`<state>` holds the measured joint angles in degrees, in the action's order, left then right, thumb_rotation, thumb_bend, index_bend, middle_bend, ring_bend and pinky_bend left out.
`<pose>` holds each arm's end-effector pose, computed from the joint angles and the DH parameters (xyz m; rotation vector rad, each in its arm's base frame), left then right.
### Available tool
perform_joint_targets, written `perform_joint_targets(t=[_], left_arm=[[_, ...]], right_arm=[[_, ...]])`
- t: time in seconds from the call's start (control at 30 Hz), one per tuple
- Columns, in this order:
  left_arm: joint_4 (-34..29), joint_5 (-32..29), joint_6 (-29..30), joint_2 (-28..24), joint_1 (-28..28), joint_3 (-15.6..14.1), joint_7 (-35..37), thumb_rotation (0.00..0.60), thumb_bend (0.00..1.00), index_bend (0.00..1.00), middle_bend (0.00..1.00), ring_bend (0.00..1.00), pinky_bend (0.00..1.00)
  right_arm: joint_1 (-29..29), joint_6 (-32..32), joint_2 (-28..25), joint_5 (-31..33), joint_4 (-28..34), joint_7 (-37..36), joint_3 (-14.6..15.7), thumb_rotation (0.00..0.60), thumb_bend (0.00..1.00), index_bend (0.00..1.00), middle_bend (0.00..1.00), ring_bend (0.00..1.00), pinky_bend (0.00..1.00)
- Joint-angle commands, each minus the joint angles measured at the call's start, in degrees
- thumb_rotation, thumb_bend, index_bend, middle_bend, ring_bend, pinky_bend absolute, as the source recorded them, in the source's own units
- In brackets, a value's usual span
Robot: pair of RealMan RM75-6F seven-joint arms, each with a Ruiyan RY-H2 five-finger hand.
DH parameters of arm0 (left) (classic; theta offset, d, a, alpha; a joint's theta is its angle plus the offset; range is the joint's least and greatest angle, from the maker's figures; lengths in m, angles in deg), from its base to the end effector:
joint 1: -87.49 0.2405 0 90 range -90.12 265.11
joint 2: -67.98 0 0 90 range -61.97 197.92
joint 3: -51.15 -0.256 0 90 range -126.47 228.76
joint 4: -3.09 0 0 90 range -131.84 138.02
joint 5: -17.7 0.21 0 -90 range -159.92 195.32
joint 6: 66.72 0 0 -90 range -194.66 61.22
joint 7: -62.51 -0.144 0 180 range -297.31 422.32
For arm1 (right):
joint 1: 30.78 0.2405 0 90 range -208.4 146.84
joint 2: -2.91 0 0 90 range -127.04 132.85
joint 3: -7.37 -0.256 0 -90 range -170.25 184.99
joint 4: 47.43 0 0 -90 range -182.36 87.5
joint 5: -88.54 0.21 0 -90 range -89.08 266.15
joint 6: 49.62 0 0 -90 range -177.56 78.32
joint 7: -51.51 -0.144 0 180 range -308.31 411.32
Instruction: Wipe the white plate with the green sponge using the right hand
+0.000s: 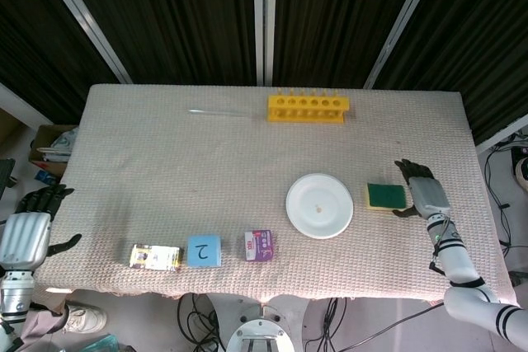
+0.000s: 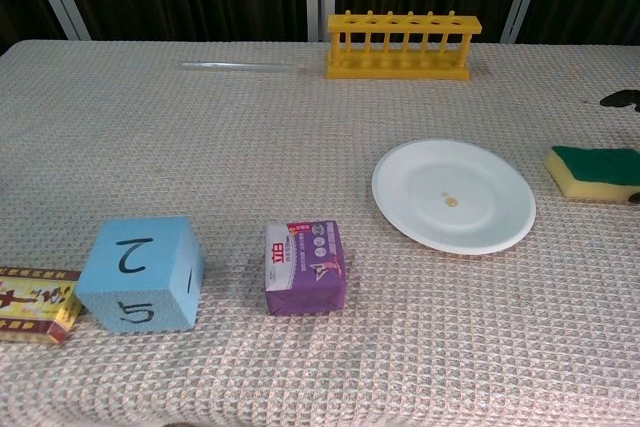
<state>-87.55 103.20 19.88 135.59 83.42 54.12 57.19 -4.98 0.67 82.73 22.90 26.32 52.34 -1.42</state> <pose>-0.3134 0.1771 0.1463 -1.3737 -0.8494 -0.8623 -0.3199 -0.3125 0.0540 1.5241 -1.2272 0.6871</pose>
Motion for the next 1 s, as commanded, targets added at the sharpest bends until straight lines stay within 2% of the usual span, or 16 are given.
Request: perform_joint_targets(t=[0.03, 0.17, 0.3, 0.53, 0.73, 1.0], left_arm=[[0.11, 0.07, 0.11, -0.01, 0.07, -0.08, 0.09, 0.6, 0.01, 0.22, 0.18, 0.17, 0.19], [0.22, -0.05, 0.22, 0.09, 0.38, -0.35, 0.48, 0.6, 0.01, 0.22, 0.18, 0.17, 0.19], [0.25, -0.05, 0.44, 0.0, 0.69, -0.58, 0.77, 0.6, 0.01, 0.22, 0.18, 0.17, 0.19], [0.33, 0.24, 0.66, -0.07, 0.8, -0.71, 0.92, 0.6, 0.01, 0.22, 0.18, 0.17, 0.19], [-0.31, 0.37, 1.34, -0.43, 1.31, -0.9, 0.76, 0.6, 0.01, 0.22, 0.18, 0.17, 0.19], [-0.91, 0.29, 1.2, -0.84, 1.58, -1.2, 0.56, 0.6, 0.01, 0.22, 0.18, 0.17, 0.19]], right_arm=[[0.47, -1.15, -1.81, -1.78, 2.37, -1.47, 0.68, 0.6, 0.04, 0.0, 0.1, 0.0, 0.01], [0.48, -1.87, -3.51, -2.92, 3.67, -1.64, 1.8, 0.6, 0.07, 0.03, 0.16, 0.0, 0.03], [0.87, -3.62, -4.53, -2.98, 4.0, -2.38, 2.5, 0.6, 0.1, 0.04, 0.18, 0.0, 0.03], [1.51, -2.95, -3.2, -4.1, 2.79, -4.53, 2.03, 0.6, 0.13, 0.11, 0.22, 0.01, 0.06], [1.73, -1.92, -1.76, -5.24, 0.58, -6.05, 1.94, 0.6, 0.18, 0.25, 0.29, 0.08, 0.12], [1.33, -2.06, -2.01, -4.29, 0.05, -5.87, 2.41, 0.6, 0.18, 0.27, 0.3, 0.08, 0.12]])
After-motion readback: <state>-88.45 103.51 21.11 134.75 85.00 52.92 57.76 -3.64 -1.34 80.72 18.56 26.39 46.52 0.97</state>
